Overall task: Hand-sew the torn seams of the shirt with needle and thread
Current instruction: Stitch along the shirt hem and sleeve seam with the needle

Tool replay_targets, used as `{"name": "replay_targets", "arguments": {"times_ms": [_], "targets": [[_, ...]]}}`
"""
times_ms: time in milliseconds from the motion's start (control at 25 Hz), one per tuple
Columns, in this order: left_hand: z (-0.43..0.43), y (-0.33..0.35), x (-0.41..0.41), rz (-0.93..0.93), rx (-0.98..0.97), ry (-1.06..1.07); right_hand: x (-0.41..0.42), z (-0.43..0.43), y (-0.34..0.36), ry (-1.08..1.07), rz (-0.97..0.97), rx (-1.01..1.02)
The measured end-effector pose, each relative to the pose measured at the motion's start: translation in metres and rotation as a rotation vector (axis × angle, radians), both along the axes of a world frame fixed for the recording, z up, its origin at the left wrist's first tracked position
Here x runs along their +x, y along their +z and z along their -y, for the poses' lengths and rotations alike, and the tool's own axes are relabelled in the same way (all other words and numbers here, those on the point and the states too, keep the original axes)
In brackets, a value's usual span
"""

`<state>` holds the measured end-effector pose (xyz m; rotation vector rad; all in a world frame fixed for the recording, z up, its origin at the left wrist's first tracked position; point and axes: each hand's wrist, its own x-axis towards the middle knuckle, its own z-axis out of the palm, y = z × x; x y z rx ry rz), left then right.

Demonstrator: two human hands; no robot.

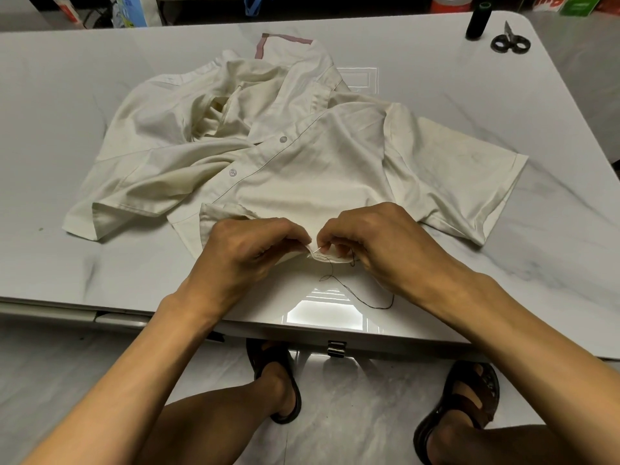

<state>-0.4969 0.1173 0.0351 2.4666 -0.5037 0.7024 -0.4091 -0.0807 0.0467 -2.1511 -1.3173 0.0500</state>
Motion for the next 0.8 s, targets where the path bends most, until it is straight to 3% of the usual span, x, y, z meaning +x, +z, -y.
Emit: {"name": "replay_targets", "arguments": {"times_ms": [160,480,800], "targets": [[0.004,0.002,0.001,-0.028,-0.05,0.02,-0.006,-0.001,0.003,0.018,-0.047,-0.004],[0.004,0.003,0.004,-0.048,-0.139,0.051,-0.008,-0.001,0.008,-0.013,-0.383,0.023],[0.007,0.007,0.005,-0.189,-0.342,0.043,-0.013,-0.007,0.004,-0.035,-0.346,0.024]]}}
